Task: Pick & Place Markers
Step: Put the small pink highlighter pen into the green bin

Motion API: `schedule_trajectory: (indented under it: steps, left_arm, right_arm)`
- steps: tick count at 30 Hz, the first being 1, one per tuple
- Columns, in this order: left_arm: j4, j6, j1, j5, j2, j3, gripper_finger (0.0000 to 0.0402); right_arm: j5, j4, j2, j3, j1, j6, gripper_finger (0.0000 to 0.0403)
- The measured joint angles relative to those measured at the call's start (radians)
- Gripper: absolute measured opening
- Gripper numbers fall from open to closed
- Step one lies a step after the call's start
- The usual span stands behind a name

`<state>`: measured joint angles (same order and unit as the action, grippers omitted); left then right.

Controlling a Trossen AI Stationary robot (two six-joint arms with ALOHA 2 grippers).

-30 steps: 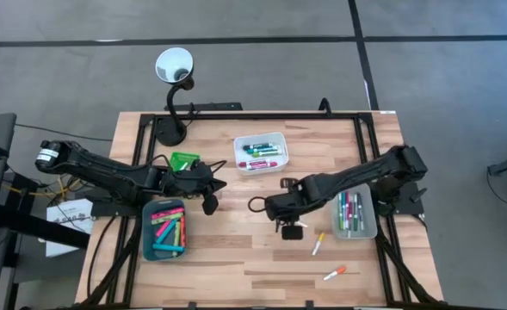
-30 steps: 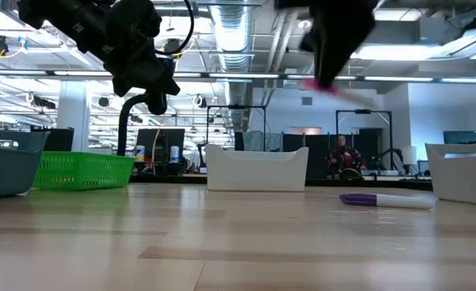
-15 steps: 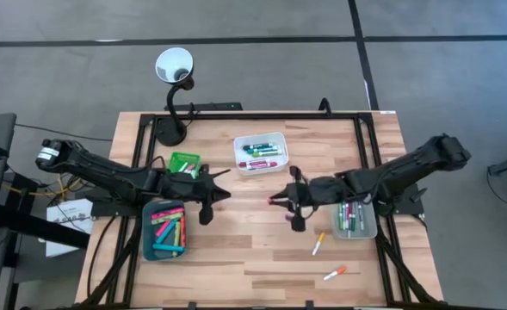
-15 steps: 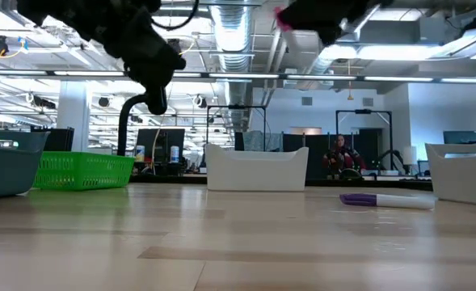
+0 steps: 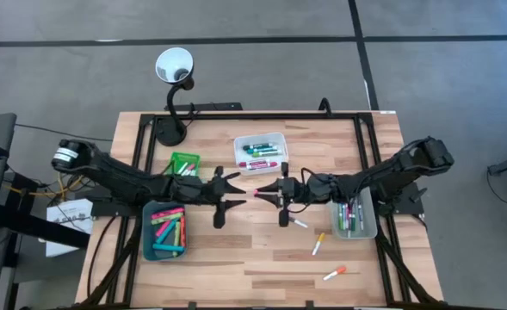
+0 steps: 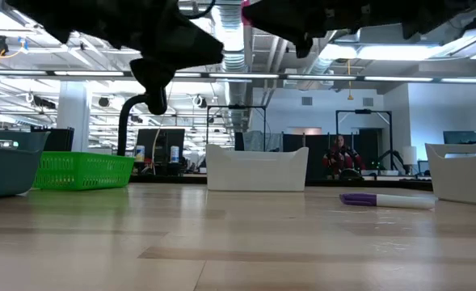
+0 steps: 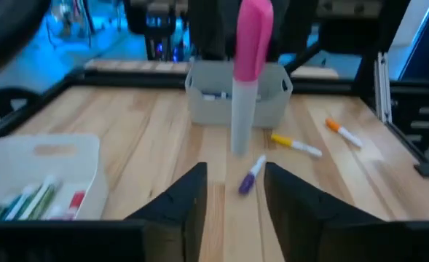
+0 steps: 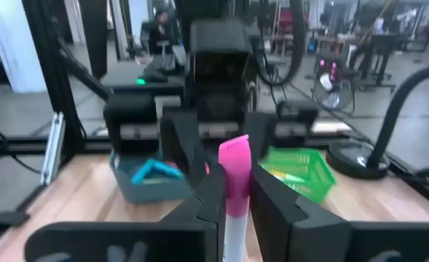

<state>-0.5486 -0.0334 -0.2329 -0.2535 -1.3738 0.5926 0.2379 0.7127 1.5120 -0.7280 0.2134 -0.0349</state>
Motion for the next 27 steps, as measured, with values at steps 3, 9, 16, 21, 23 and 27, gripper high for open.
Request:
schedule_trajectory:
  steps: [3, 9, 16, 21, 23, 27]
  left_arm:
    - [-0.117, 0.014, 0.009, 0.0, -0.056, 0.0, 0.0147]
    - [-0.172, 0.003, 0.021, 0.006, -0.082, 0.0, 0.0166]
    - [-0.204, 0.0, 0.022, 0.048, -0.082, 0.001, 0.0164]
    - [-0.2, 0.0, 0.023, 0.048, -0.082, 0.001, 0.0146]
    - [-0.198, 0.0, 0.023, 0.048, -0.082, 0.001, 0.0134]
    - [-0.192, 0.0, 0.023, 0.044, -0.082, 0.001, 0.0098]
  right_arm:
    - [-0.002, 0.026, 0.029, 0.0, -0.001, 0.0, 0.0039]
    - [-0.002, 0.125, 0.08, 0.0, -0.013, 0.0, 0.0036]
    - [-0.003, 0.146, 0.133, -0.024, -0.029, 0.0, 0.004]
    - [-0.004, 0.149, 0.165, -0.062, -0.033, -0.008, 0.0036]
    - [-0.006, 0.149, 0.165, -0.067, -0.029, -0.029, 0.0038]
    - [-0.006, 0.154, 0.154, -0.068, -0.016, -0.053, 0.0042]
